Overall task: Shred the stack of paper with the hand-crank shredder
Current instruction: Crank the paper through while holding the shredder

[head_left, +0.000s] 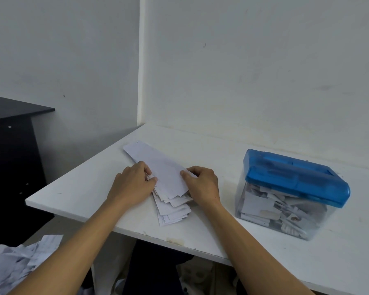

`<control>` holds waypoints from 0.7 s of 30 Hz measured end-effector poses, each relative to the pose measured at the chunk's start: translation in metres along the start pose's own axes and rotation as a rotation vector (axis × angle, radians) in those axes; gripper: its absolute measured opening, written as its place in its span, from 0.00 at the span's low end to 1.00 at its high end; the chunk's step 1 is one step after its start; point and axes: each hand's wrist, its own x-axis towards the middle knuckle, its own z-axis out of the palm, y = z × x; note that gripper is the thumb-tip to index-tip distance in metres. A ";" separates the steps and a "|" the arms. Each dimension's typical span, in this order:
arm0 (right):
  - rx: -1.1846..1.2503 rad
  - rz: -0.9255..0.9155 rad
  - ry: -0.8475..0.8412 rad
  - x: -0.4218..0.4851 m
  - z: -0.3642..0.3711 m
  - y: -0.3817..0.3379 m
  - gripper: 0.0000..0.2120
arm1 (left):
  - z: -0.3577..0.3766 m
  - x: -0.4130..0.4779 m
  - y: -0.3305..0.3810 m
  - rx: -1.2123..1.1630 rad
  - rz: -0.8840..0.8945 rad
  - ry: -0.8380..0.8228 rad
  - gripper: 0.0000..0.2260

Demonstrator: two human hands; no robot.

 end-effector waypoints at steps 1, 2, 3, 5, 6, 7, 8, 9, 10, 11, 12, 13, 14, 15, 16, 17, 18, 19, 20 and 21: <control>0.007 0.005 0.003 0.000 0.000 0.000 0.07 | 0.000 0.000 0.000 0.005 0.002 -0.001 0.07; 0.018 0.008 0.005 0.000 -0.001 0.000 0.07 | 0.000 0.000 0.000 0.006 0.003 -0.002 0.07; 0.032 0.012 0.006 0.001 -0.001 0.000 0.07 | -0.001 0.000 0.000 0.003 0.003 -0.002 0.07; 0.070 0.029 0.009 0.000 -0.003 -0.002 0.08 | -0.001 -0.001 0.000 -0.008 0.002 -0.006 0.07; 0.089 0.036 0.012 0.000 -0.003 -0.002 0.09 | 0.000 -0.001 0.000 -0.015 0.003 -0.003 0.08; 0.108 0.037 0.018 0.000 -0.004 -0.003 0.10 | 0.000 0.000 0.000 -0.026 0.006 0.000 0.08; 0.120 0.037 0.029 0.000 -0.004 -0.003 0.11 | 0.000 0.000 0.000 -0.046 0.006 0.003 0.10; 0.128 0.036 0.041 -0.001 -0.004 -0.005 0.12 | 0.000 0.000 0.001 -0.069 0.003 0.006 0.11; 0.133 0.035 0.051 -0.001 -0.005 -0.005 0.12 | 0.000 0.001 0.002 -0.085 0.001 0.007 0.11; 0.135 0.039 0.053 -0.001 -0.005 -0.005 0.12 | -0.001 0.001 0.002 -0.088 0.002 0.003 0.12; 0.128 0.047 0.045 0.000 -0.006 -0.005 0.12 | -0.001 0.001 0.002 -0.078 0.008 -0.004 0.11; 0.113 0.054 0.028 0.000 -0.005 -0.005 0.12 | -0.001 0.001 0.002 -0.065 0.017 -0.012 0.10; 0.075 0.050 0.006 -0.001 -0.004 -0.004 0.11 | -0.001 0.000 0.001 -0.057 0.024 -0.018 0.08; 0.003 0.030 -0.018 0.000 -0.002 -0.002 0.10 | -0.002 0.000 0.001 -0.052 0.030 -0.021 0.05; -0.094 -0.001 -0.045 0.000 -0.001 0.001 0.09 | -0.002 0.000 0.001 -0.049 0.037 -0.029 0.03; -0.197 -0.029 -0.073 0.000 0.002 0.002 0.08 | -0.003 0.000 0.001 -0.044 0.044 -0.041 0.03; -0.281 -0.050 -0.099 -0.001 0.004 0.002 0.08 | -0.004 0.000 0.002 -0.043 0.055 -0.056 0.05; -0.334 -0.061 -0.117 -0.003 0.005 0.001 0.08 | -0.004 0.000 0.002 -0.048 0.065 -0.078 0.08; -0.361 -0.065 -0.125 -0.003 0.005 0.000 0.07 | -0.004 0.000 0.003 -0.054 0.080 -0.096 0.10; -0.369 -0.068 -0.127 -0.003 0.005 -0.001 0.07 | -0.004 -0.001 0.003 -0.055 0.097 -0.116 0.12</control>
